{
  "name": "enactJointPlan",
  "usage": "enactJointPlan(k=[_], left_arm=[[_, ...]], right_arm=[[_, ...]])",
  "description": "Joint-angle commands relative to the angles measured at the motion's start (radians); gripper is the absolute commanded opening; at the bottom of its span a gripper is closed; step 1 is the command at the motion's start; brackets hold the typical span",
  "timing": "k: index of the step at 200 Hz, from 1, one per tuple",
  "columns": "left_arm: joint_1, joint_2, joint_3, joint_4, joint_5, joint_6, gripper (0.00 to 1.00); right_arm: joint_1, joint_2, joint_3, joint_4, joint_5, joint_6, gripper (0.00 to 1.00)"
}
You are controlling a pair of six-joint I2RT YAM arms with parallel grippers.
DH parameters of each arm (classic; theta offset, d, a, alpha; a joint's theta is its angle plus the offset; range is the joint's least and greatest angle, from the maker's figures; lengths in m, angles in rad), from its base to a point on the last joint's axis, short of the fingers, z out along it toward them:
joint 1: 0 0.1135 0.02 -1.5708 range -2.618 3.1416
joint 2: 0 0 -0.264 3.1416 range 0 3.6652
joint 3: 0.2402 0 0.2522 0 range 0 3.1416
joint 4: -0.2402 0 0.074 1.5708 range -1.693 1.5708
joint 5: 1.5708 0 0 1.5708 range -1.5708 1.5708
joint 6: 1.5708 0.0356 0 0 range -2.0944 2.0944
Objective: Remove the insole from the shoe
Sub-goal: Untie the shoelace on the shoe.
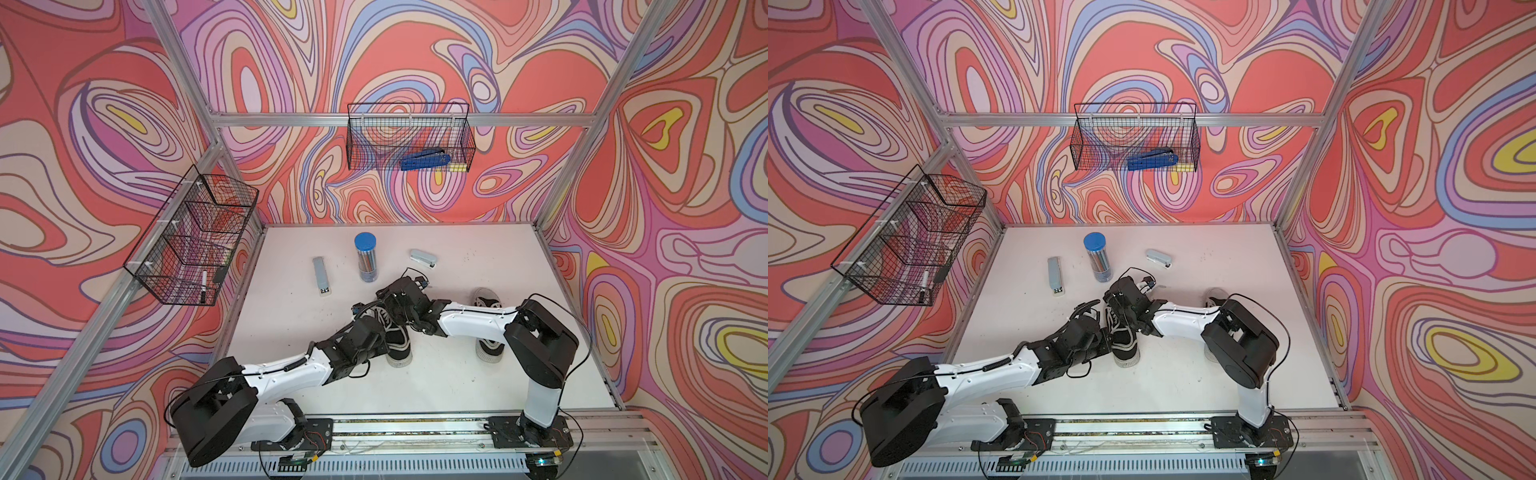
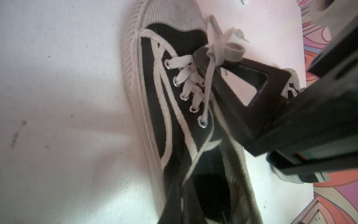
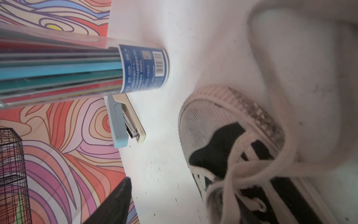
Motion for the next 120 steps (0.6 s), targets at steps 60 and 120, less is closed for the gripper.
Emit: enactJointPlan(k=[60,120], left_arm=[[-0.005,-0.103,0.002,-0.243,0.04,0.068,0.0],[-0.002,-0.13,0.002,-0.27,0.051,0.086,0.0]], right_arm=[[-0.134,0.132,0.183,-0.016,0.293,-0.18,0.89],[-0.246,0.25,0.317,-0.093,0.292,-0.294,0.95]])
